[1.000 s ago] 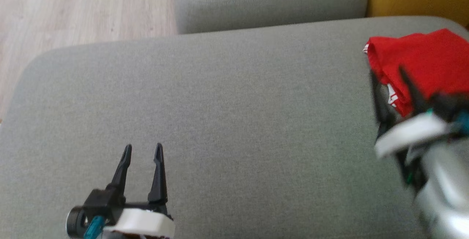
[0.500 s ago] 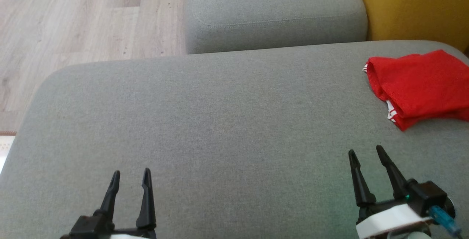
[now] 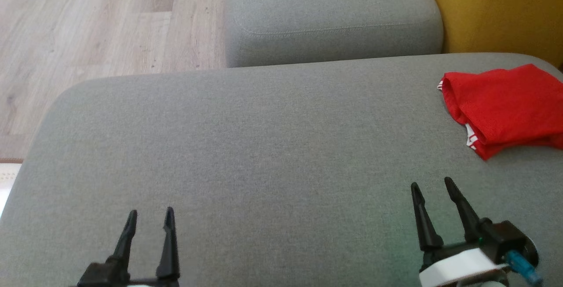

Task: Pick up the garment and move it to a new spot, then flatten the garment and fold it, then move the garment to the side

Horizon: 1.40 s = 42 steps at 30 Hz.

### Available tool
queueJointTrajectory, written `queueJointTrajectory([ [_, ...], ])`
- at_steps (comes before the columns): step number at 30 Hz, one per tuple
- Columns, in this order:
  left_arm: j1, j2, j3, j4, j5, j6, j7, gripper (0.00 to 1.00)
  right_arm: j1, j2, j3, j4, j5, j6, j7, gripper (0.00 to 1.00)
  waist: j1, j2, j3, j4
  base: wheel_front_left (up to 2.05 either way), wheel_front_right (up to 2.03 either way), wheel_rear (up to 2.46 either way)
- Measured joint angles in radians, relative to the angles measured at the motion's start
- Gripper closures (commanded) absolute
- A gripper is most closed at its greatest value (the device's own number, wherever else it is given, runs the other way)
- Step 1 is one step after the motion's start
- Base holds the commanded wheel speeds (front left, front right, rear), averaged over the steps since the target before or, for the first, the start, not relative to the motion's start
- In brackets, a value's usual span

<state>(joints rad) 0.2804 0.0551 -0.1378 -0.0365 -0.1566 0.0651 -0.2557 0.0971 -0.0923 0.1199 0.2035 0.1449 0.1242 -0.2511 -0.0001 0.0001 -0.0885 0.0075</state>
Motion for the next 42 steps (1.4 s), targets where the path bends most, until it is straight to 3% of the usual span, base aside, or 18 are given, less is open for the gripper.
queueJointTrajectory([
  [1,0.001,0.0,0.004,0.002,0.006,0.001,0.0,1.0,0.0,0.002,0.0,0.002,-0.002,0.0,0.0,1.0,0.0,0.0,0.0,0.0,0.0,0.0,0.0],
  [7,0.028,-0.001,-0.006,0.072,-0.018,0.0,0.004,1.0,0.038,0.002,0.005,0.068,0.02,0.0,0.005,1.0,0.0,0.0,0.002,0.0,0.0,0.0,0.0],
  [42,-0.064,0.007,0.023,0.139,-0.449,-0.049,0.085,1.0,0.003,0.002,-0.04,0.069,0.446,0.0,0.089,1.0,0.0001,0.0,0.028,-0.002,0.0,0.0,0.0],
])
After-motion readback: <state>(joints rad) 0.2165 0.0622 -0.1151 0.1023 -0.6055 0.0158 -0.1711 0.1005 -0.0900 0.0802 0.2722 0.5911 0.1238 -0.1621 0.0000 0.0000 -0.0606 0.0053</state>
